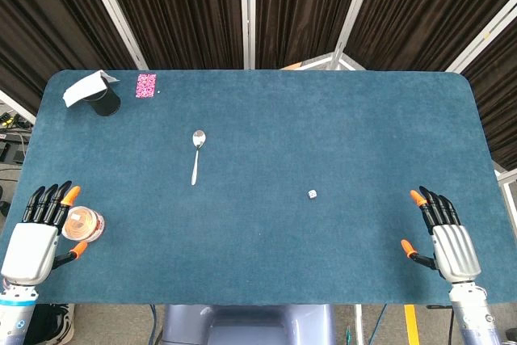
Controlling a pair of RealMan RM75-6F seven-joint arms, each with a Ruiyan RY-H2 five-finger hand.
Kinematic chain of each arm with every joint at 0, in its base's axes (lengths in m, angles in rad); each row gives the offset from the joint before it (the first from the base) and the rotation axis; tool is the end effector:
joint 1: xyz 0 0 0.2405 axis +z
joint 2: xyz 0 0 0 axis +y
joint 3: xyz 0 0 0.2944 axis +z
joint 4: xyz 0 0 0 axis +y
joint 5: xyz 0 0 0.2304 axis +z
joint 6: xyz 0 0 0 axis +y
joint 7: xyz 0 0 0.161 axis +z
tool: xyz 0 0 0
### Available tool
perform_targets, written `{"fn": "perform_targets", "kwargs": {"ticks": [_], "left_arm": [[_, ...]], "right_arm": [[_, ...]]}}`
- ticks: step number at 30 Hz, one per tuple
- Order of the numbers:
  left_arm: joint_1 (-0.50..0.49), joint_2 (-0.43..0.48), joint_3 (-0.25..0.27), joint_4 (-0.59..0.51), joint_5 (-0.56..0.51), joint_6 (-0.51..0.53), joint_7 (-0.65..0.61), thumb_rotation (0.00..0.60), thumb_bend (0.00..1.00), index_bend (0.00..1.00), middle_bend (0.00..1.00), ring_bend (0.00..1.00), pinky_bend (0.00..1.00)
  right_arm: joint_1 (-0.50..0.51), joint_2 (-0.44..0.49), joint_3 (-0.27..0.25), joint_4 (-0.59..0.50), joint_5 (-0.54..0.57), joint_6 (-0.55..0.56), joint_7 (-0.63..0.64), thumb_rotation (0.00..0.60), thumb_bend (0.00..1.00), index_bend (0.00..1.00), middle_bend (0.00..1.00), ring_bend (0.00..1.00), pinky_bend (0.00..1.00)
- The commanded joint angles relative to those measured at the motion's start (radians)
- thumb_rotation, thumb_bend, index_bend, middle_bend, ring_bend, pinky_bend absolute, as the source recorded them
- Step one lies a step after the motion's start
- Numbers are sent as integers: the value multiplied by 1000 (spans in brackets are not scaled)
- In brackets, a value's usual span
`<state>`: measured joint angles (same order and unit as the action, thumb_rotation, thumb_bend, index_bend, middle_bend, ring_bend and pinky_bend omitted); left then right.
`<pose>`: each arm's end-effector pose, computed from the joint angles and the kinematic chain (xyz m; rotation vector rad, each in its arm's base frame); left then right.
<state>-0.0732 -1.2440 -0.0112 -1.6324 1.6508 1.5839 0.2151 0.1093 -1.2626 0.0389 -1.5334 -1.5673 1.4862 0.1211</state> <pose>-0.3129 0.1864 0.1130 -1.4779 -0.7443 -0.9690 -0.3411 -0.2082 0.1065 1.3985 -1.0164 1.0909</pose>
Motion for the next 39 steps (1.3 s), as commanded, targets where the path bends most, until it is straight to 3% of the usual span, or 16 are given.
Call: {"fn": "perform_targets", "kwargs": {"ticks": [1,10,16,25,31,39], "left_arm": [[0,0,0,0,0,0,-1,600,0,0,0,0,0],[2,3,-1,-3,0,6,-7,600,0,0,0,0,0],[0,9,-6,-7,-2,7,-18,600,0,0,0,0,0],[-4,22,-15,-14,-14,4,-47,600,0,0,0,0,0],[-8,29,-17,-15,-14,-1,-65,600,0,0,0,0,0],[-18,33,-22,-9,-28,-19,-92,600,0,0,0,0,0]], "right_arm": [[0,0,-1,0,1,-2,-1,600,204,48,0,0,0],[7,2,3,-5,0,-8,4,600,205,55,0,0,0],[44,3,39,-52,15,-40,-4,600,248,197,0,0,0],[209,-57,146,-94,117,-234,-137,600,293,322,16,0,0],[307,-131,186,-62,236,-379,-219,600,287,330,16,0,0],[392,-239,205,13,359,-475,-317,600,262,369,36,0,0]]}}
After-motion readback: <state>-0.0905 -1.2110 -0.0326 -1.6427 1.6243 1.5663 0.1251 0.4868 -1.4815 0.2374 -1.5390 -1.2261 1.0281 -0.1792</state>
